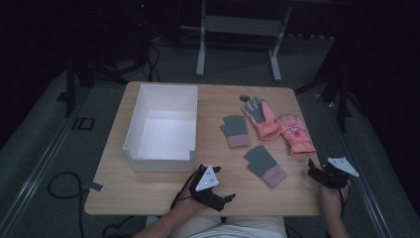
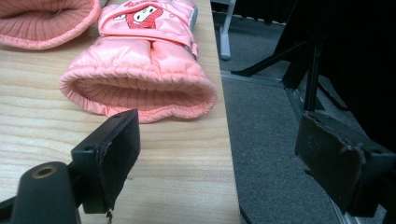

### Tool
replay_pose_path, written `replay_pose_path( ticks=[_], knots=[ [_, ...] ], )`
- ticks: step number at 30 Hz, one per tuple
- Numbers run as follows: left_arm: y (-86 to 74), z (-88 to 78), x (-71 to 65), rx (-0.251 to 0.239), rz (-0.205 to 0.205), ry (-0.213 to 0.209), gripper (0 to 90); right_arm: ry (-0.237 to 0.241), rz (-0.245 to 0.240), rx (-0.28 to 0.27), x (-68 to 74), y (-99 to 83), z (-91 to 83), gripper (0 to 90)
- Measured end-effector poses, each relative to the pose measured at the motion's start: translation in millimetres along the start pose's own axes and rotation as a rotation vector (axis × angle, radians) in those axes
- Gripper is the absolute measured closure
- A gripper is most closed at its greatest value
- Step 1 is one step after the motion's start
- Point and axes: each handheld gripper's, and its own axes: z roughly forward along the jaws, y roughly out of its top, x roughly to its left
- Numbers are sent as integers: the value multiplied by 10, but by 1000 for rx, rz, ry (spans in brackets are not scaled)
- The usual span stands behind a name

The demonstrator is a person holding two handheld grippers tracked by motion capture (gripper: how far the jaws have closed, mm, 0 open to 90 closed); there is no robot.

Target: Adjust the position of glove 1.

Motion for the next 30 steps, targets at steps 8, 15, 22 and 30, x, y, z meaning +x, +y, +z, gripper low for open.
replay_pose_path(
  ticks=[8, 15, 22, 30],
  knots=[
    [1, 5, -24, 2, 18, -1, 0, 9, -14, 27, 12, 6, 16, 140],
    [-4, -8, -4, -7, 5, -12, 0, 11, -72, 46, 68, 11, 31, 131],
    [-5, -9, -17, -10, 22, -22, 0, 54, -5, 83, 16, 24, 3, 113],
    [-5, -10, -10, -13, 20, -28, 0, 43, 15, 126, -22, 170, -60, 141]
  ],
)
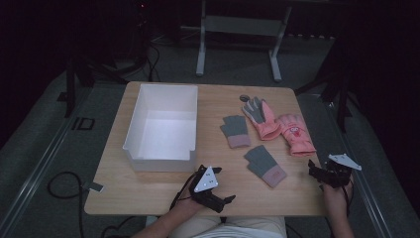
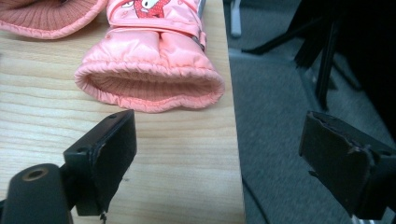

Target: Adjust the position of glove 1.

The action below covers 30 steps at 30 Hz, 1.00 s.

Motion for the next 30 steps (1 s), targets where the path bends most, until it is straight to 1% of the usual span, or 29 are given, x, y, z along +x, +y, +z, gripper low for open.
replay_pose_path(
  ticks=[1, 2, 3, 4, 5, 6, 7, 8, 10, 11, 12, 13, 14, 15, 16, 18, 20, 21, 22, 23, 24, 25, 26, 27, 28, 30],
  knots=[
    [0, 0, 0, 0, 0, 0, 0, 0, 0, 0, 0, 0, 0, 141],
    [0, -1, -2, -1, 0, -2, 0, 11, 17, 21, -18, 24, -1, 145],
    [-1, -1, -1, -2, 0, -2, 0, 35, 41, 43, -48, 54, 2, 151],
    [-1, -2, 0, -4, -2, -2, 0, 66, 69, 47, -82, 80, 0, 182],
    [-1, -2, 0, -4, -2, -2, 0, 64, 83, 59, -94, 96, 1, 180],
    [-2, -3, -1, -5, -2, -2, 0, 62, 91, 64, -99, 107, 2, 151],
    [-2, -3, -3, -6, -2, -1, 0, 62, 91, 64, -99, 107, 2, 151],
    [-2, -5, -3, -7, 0, -3, 0, 53, 102, 72, -96, 149, -5, 130],
    [-2, -4, -3, -5, 0, -4, 0, 56, 102, 71, -88, 174, -13, 116],
    [-2, -2, -4, -6, 0, -4, 0, 55, 96, 56, -69, 224, -39, 108],
    [-2, -3, -3, -6, 1, -5, 0, 67, 90, 47, -51, 266, -56, 108],
    [-2, -3, -3, -6, 1, -5, 0, 67, 90, 47, -51, 266, -56, 108],
    [-2, -4, -3, -6, 0, -5, 0, 73, 83, 37, -26, 334, -79, 109],
    [-2, -4, -3, -6, 0, -5, 0, 73, 83, 37, -26, 334, -79, 109],
    [-2, -3, -4, -6, 2, -7, 0, 95, 72, 36, -5, 407, -90, 122],
    [-3, -5, -4, -7, 0, -7, 0, 103, 53, 36, 23, 480, -98, 138],
    [-3, -6, -4, -9, -2, -8, 0, 113, 51, 37, 43, 555, -92, 154],
    [-3, -5, -4, -9, -4, -8, 0, 113, 51, 37, 43, 555, -92, 154],
    [-2, -3, -4, -7, -1, -8, 0, 105, 35, 33, 72, 630, -91, 235],
    [-2, -3, -4, -7, -1, -8, 0, 105, 35, 33, 72, 630, -91, 235],
    [-3, -4, -6, -9, 0, -8, 0, 99, 21, 37, 91, 669, -88, 242],
    [-4, -6, -7, -10, 0, -7, 0, 111, 13, 28, 124, 745, -86, 256],
    [-4, -7, -8, -11, 2, -5, 0, 111, 13, 28, 124, 745, -86, 256],
    [-4, -7, -10, -10, 3, -3, 0, 117, 14, 23, 140, 784, -85, 258],
    [-3, -5, -13, -9, 6, -2, 0, 123, 4, 11, 178, 859, -81, 262],
    [-4, -8, -12, -13, 7, -2, 0, 129, 1, 6, 214, 931, -76, 277]
  ],
)
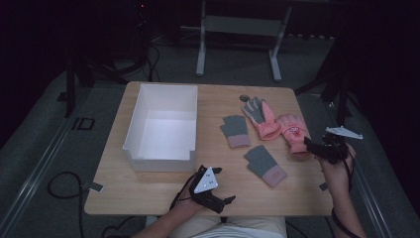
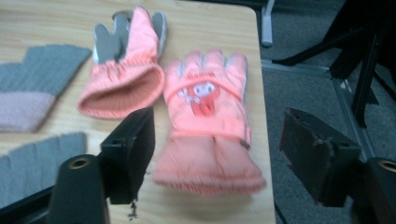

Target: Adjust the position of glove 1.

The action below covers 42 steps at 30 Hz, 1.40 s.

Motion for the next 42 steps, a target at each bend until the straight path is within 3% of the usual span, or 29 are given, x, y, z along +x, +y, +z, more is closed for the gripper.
replay_pose_path(
  ticks=[12, 22, 30, 42],
  knots=[
    [-1, -1, 1, -1, 0, -4, 0, 55, -47, -15, 249, 343, 60, 332],
    [0, 0, 6, 2, -3, -6, 0, 70, -88, -49, 481, 581, 91, 398],
    [-2, -4, 6, -4, -4, -7, 0, 145, -154, -37, 742, 714, 270, 402],
    [-4, -7, 9, -8, -8, -7, 0, 245, -209, -39, 1136, 817, 500, 454]
  ],
)
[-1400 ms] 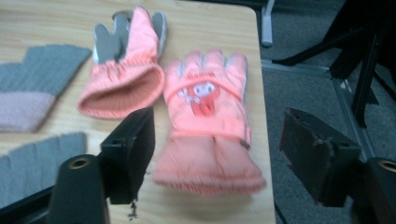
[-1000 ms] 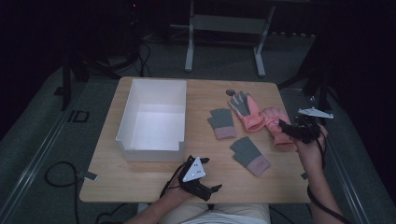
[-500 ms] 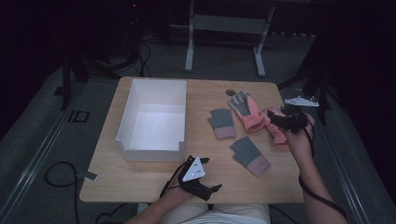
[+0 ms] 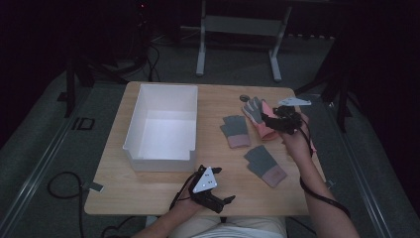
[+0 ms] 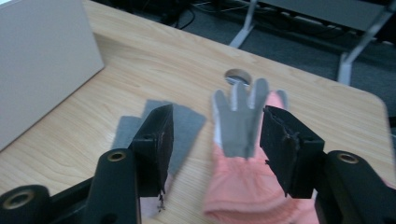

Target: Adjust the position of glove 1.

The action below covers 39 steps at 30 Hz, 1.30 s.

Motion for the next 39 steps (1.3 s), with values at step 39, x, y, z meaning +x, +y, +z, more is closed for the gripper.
replay_pose_path(
  ticks=[39],
  knots=[
    [-7, -13, -6, -13, 5, 2, 0, 159, -95, 242, 399, -287, 1280, 569]
  ],
)
